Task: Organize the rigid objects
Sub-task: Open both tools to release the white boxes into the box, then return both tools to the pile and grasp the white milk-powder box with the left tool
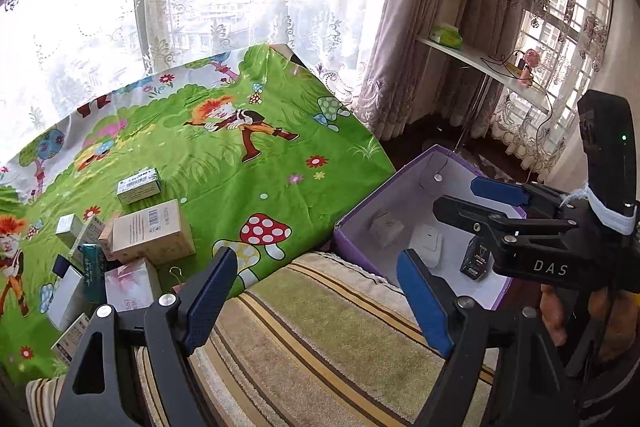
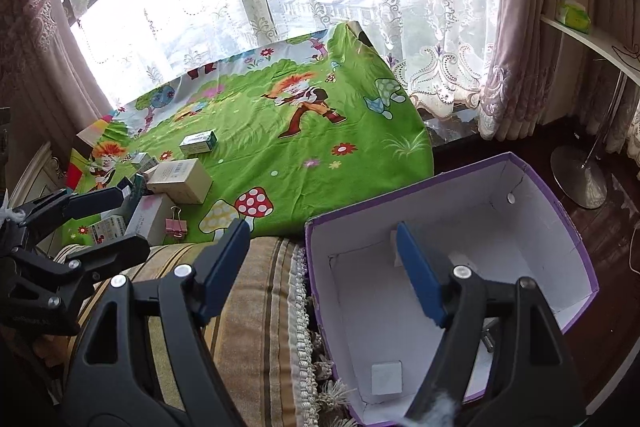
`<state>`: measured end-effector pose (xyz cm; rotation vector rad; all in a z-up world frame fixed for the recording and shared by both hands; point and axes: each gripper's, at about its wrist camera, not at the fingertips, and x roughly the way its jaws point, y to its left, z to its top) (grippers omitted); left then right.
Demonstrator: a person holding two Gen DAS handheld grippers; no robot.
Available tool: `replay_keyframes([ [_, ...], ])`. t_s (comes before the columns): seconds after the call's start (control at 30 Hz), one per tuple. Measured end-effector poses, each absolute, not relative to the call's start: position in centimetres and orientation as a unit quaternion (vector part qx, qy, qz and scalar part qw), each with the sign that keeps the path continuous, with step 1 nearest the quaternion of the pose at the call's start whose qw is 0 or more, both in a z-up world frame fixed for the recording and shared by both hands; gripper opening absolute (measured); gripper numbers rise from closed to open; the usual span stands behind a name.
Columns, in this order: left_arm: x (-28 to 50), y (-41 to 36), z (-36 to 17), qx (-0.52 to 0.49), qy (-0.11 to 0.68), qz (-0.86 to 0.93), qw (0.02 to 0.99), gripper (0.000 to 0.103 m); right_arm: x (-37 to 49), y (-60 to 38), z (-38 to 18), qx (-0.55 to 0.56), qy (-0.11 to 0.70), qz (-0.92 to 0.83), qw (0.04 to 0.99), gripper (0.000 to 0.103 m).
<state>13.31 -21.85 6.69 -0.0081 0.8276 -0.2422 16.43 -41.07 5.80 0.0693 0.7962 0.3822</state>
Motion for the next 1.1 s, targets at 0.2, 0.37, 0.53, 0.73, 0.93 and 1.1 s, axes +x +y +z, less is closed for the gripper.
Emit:
replay_keyframes([
  [0.2, 12.2, -15.3, 5.9, -0.090, 0.412, -0.053, 0.905, 0.083, 16.5, -38.0, 5.9, 0.032, 0.396, 0.234, 0.887, 0.078],
  [0.37, 11.2, -9.1, 4.9, -0.160, 0.430, 0.028, 0.888, 0.083, 17.1, -34.9, 5.3, 0.015, 0.418, 0.268, 0.868, 0.078],
  [0.53, 10.7, -3.7, 2.7, -0.217, 0.459, 0.110, 0.855, 0.087, 17.5, -32.0, 4.7, 0.003, 0.437, 0.302, 0.847, 0.079],
  [0.73, 10.7, 0.3, 0.8, -0.249, 0.485, 0.177, 0.819, 0.101, 18.0, -29.1, 4.4, -0.024, 0.446, 0.324, 0.834, 0.082],
  [0.93, 11.9, 1.8, -0.2, -0.258, 0.504, 0.207, 0.797, 0.103, 18.3, -27.2, 4.0, -0.030, 0.451, 0.349, 0.821, 0.082],
  [1.1, 13.2, 1.8, -1.6, -0.241, 0.531, 0.230, 0.779, 0.103, 18.3, -26.1, 3.3, -0.033, 0.456, 0.366, 0.810, 0.082],
])
